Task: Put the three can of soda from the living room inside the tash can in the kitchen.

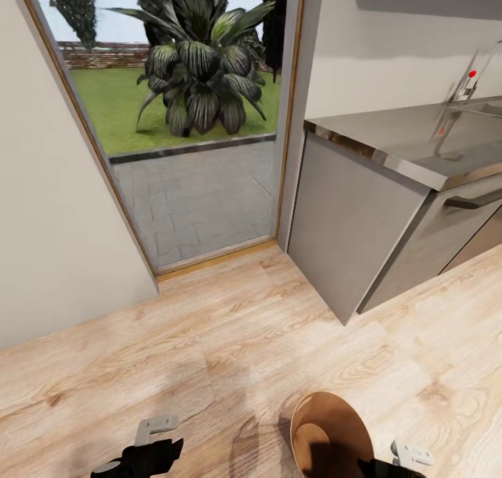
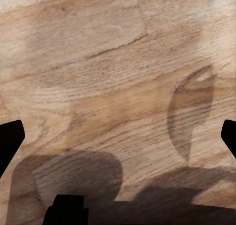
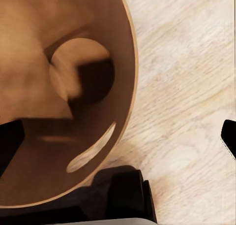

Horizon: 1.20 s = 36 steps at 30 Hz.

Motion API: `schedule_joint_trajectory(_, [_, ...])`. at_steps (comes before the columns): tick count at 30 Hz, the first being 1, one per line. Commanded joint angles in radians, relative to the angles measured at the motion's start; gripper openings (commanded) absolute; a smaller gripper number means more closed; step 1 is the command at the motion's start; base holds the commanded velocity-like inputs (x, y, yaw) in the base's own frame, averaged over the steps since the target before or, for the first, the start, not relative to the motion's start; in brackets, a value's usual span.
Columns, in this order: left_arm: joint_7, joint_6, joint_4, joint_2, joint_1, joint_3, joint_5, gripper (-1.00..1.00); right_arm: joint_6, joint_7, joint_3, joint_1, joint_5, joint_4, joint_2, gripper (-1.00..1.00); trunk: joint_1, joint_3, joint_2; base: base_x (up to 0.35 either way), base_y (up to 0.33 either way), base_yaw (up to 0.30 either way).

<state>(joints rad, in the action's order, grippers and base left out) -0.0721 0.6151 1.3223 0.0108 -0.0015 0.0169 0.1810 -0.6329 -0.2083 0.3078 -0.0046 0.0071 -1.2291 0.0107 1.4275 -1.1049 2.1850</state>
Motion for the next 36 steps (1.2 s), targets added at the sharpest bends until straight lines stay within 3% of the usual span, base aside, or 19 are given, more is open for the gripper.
schedule_joint_trajectory(1, [0.000,0.000,0.000,0.000,0.000,0.000,0.000,1.00,-0.001,0.001,0.000,0.000,0.000,-0.006,0.000,1.00,0.000,0.000,0.000,0.000,0.000,0.000])
schedule_joint_trajectory(9, [0.000,-0.001,-0.001,0.001,0.000,0.000,0.000,1.00,-0.016,0.022,0.000,-0.001,0.004,-0.103,-0.001,1.00,0.000,0.000,0.000,0.000,0.000,0.000])
schedule_joint_trajectory(15, [0.000,-0.014,-0.011,0.001,0.000,0.000,0.000,1.00,-0.019,0.049,-0.002,-0.045,-0.003,-0.096,0.005,1.00,0.000,0.000,0.000,0.000,0.000,0.000])
schedule_joint_trajectory(21, [0.000,-0.035,-0.021,0.002,0.000,0.000,-0.007,1.00,-0.020,0.057,-0.003,-0.114,-0.004,0.007,0.006,1.00,0.000,0.000,0.000,0.000,0.000,0.000])
schedule_joint_trajectory(23, [0.000,-0.037,-0.022,0.003,0.000,-0.001,-0.013,1.00,-0.011,0.058,-0.003,-0.150,-0.003,0.089,0.006,1.00,0.000,0.000,0.000,0.000,0.000,0.000])
schedule_joint_trajectory(32, [0.000,-0.038,-0.023,0.007,0.000,-0.001,-0.015,1.00,0.052,0.058,-0.004,-0.173,-0.001,0.188,0.006,1.00,0.000,0.000,0.000,0.000,0.000,0.000])
schedule_joint_trajectory(36, [0.000,-0.038,-0.023,0.008,0.000,-0.001,-0.015,1.00,0.093,0.059,-0.004,-0.217,0.004,0.301,0.007,1.00,0.000,0.000,0.000,0.000,0.000,0.000])
